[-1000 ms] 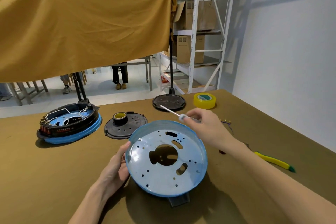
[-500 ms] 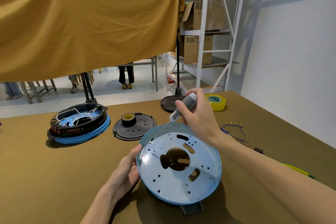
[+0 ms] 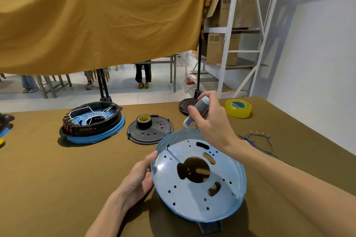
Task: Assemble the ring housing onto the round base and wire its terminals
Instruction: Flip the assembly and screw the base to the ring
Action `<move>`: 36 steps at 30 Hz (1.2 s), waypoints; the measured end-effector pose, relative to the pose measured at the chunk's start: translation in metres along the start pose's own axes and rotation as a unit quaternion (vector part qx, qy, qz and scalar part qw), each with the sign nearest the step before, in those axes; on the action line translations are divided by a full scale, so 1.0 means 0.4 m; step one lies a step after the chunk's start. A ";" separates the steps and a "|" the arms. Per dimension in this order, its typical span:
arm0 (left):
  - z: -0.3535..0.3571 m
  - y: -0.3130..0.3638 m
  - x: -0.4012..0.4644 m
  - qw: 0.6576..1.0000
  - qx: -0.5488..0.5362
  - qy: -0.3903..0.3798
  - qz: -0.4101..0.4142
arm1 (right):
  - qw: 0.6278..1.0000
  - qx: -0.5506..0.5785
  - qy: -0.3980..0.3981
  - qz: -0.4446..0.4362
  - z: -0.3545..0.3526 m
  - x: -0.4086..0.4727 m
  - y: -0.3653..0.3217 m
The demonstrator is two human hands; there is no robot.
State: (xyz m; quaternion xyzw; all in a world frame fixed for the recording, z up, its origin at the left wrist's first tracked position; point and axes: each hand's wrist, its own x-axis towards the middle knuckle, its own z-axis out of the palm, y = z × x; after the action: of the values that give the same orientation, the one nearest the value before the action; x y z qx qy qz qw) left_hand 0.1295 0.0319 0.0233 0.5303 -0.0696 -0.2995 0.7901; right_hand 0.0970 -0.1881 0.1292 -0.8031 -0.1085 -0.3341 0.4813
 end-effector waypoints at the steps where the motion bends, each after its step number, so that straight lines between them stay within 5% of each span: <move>1: 0.001 0.001 -0.001 1.000 0.001 -0.001 0.001 | 1.000 0.001 0.000 0.001 -0.001 0.000 0.001; 7: 0.002 0.005 -0.002 1.000 -0.004 0.007 -0.013 | 1.000 -0.014 -0.019 -0.001 -0.001 0.008 0.001; 12: -0.001 0.004 0.004 1.000 -0.007 0.009 -0.026 | 0.985 -0.107 -0.128 -0.053 -0.006 0.052 -0.048; 18: -0.004 -0.004 0.009 0.997 -0.055 0.035 -0.049 | 0.917 -0.244 -0.307 -0.066 0.014 0.141 -0.171; 23: -0.002 -0.001 0.005 0.997 -0.032 0.025 -0.058 | 0.832 -0.482 -0.244 -0.127 0.068 0.172 -0.214; 27: -0.013 0.002 0.002 0.997 -0.013 0.002 -0.077 | 0.849 -0.399 -0.346 0.007 0.046 0.199 -0.215; 31: -0.010 0.000 0.000 0.995 -0.018 0.000 -0.096 | 0.831 -0.454 -0.320 -0.028 0.051 0.192 -0.200; 36: -0.019 -0.002 0.017 0.991 -0.006 0.018 -0.131 | 0.812 -0.401 -0.422 0.053 0.048 0.218 -0.207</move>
State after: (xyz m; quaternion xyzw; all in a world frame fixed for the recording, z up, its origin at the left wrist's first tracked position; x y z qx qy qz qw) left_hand 0.1377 0.0339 0.0178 0.5354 0.0163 -0.3917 0.7481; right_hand 0.1300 -0.1422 0.2370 -0.9914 -0.1146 0.0493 0.0406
